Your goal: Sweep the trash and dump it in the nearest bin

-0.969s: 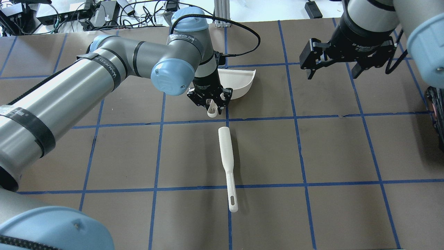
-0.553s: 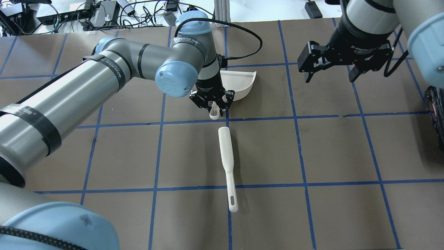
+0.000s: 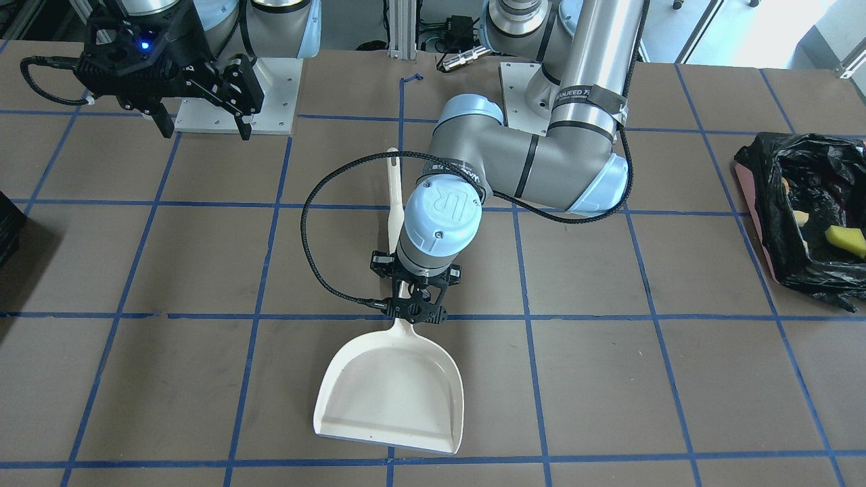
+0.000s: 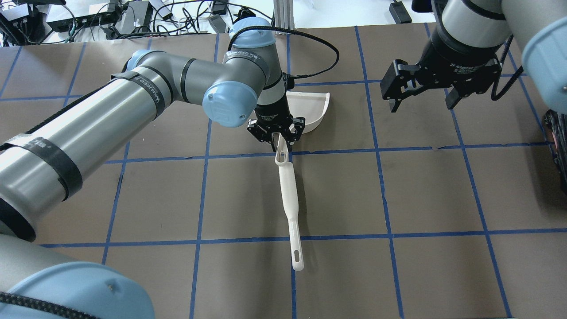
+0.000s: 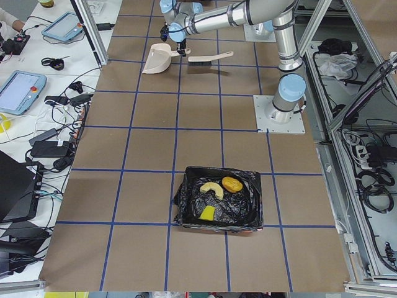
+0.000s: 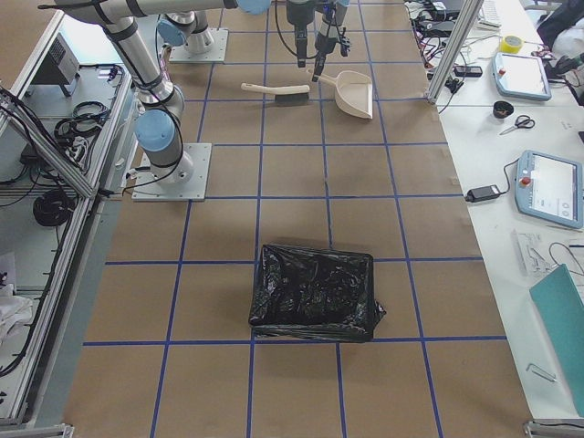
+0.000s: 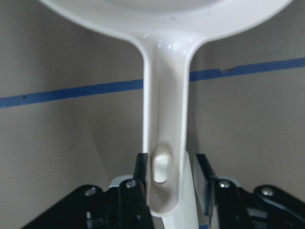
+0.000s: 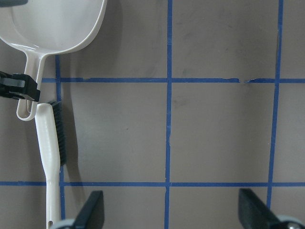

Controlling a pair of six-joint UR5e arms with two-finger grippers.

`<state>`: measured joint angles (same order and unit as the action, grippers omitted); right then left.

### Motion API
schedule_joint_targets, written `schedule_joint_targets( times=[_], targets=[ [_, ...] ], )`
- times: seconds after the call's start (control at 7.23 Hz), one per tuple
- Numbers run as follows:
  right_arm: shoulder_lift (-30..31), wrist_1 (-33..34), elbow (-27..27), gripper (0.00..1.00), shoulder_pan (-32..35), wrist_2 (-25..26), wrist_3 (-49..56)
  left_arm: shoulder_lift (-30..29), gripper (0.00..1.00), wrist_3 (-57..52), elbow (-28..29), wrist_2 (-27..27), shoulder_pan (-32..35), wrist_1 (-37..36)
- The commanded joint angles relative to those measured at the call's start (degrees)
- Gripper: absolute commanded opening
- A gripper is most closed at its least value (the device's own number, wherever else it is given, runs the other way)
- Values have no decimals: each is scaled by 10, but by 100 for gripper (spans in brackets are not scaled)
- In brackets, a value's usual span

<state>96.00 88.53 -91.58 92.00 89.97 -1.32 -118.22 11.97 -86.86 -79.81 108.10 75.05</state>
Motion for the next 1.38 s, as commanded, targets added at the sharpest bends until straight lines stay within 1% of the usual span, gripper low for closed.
schedule_joint_targets(
  times=[0.0, 0.14, 0.42, 0.55, 0.69, 0.83, 0.97, 1.25],
  targets=[
    [0, -2, 0, 100, -1, 0, 2, 1, 76, 23, -2, 5, 4, 0],
    [1, -2, 0, 100, 0, 0, 2, 7, 100, 47, 0, 25, 4, 0],
    [1, -1, -1, 100, 0, 0, 2, 24, 100, 39, 8, 7, -3, 10],
    [0, -1, -1, 100, -1, 0, 2, 35, 100, -3, 13, -31, -16, 10],
    [1, -2, -1, 100, -1, 0, 2, 54, 100, -51, 19, -35, -56, 21],
    [1, -2, -1, 100, 0, 0, 2, 79, 100, -118, 32, -35, -110, 53],
    [1, -2, -1, 100, 0, 0, 2, 103, 100, -172, 47, -59, -156, 86],
    [0, -2, -1, 100, -1, 0, 3, 160, 100, -254, 54, -92, -210, 137]
  ],
)
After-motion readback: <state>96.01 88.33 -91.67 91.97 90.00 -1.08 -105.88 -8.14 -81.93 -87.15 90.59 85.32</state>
